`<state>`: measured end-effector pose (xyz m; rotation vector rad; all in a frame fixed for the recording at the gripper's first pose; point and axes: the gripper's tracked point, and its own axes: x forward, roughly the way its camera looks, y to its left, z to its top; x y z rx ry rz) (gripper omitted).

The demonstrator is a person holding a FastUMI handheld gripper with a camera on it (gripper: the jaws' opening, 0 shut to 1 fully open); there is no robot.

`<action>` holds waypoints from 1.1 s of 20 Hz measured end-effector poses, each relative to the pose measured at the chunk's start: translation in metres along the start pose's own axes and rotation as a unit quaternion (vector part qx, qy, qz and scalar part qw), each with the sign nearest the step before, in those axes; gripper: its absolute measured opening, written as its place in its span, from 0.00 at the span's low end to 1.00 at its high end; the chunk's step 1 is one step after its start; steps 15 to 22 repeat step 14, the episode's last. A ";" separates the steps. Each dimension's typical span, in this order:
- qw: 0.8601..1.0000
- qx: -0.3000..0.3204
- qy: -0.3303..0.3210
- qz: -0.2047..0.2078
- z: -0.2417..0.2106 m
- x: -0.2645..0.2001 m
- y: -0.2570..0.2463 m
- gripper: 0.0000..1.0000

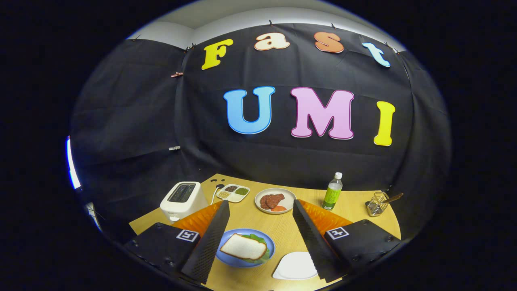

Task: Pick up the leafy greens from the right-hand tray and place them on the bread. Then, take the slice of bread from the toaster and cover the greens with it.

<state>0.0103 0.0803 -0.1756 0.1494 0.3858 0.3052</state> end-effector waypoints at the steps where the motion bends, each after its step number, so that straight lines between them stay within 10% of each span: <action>1: 1.000 -0.003 -0.002 0.001 0.002 -0.002 -0.001 0.98; 22: 1.000 -0.029 0.003 0.003 0.007 0.003 -0.005 0.96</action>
